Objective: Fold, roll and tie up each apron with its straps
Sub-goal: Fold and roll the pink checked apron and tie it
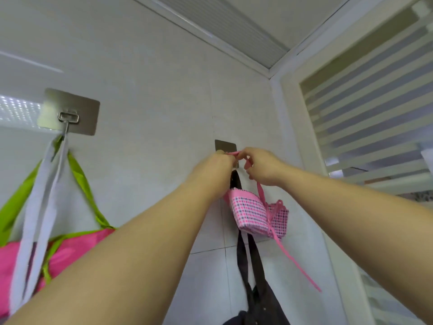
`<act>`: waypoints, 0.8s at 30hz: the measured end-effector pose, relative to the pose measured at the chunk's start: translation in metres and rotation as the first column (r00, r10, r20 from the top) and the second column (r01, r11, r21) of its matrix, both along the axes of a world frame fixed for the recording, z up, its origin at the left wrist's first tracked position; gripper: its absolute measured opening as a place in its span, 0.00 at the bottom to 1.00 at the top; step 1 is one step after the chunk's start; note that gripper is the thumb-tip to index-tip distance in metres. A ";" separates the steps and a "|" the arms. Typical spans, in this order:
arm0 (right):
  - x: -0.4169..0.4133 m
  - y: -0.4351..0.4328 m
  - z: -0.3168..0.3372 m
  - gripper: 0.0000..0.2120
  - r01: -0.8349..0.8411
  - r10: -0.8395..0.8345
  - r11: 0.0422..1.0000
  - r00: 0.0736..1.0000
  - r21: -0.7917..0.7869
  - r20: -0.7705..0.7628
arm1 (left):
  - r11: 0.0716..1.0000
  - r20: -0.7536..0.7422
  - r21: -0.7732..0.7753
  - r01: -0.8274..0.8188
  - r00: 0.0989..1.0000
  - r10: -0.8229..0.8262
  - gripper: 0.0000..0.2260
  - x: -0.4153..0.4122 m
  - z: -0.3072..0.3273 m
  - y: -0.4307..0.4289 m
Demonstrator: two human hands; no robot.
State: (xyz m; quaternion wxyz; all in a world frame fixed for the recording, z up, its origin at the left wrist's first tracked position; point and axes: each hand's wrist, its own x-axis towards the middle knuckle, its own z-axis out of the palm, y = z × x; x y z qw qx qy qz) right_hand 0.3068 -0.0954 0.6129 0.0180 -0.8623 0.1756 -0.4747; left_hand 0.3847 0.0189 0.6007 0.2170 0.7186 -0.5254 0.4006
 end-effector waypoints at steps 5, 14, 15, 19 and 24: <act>0.015 -0.007 -0.030 0.06 -0.148 0.143 0.970 0.989 0.195 0.035 | 0.994 -0.026 0.101 -0.035 0.999 0.038 0.20 0.012 -0.029 -0.001; -0.042 0.012 -0.126 0.19 -0.098 0.095 0.981 0.995 0.168 0.026 | 0.998 0.114 -0.064 -0.019 0.993 0.027 0.19 -0.027 -0.119 0.015; -0.062 0.016 -0.146 0.16 -0.094 0.091 0.981 0.996 0.170 0.024 | 0.996 0.118 -0.067 0.050 0.992 -0.042 0.19 -0.039 -0.141 0.019; -0.141 0.038 -0.234 0.07 -0.066 0.082 0.956 0.996 0.287 -0.044 | 0.956 0.012 0.005 0.292 0.956 -0.292 0.12 -0.083 -0.233 0.031; -0.235 0.055 -0.357 0.05 0.124 0.012 0.846 0.968 0.519 -0.250 | 0.868 -0.156 0.155 0.471 0.880 -0.450 0.11 -0.152 -0.346 0.027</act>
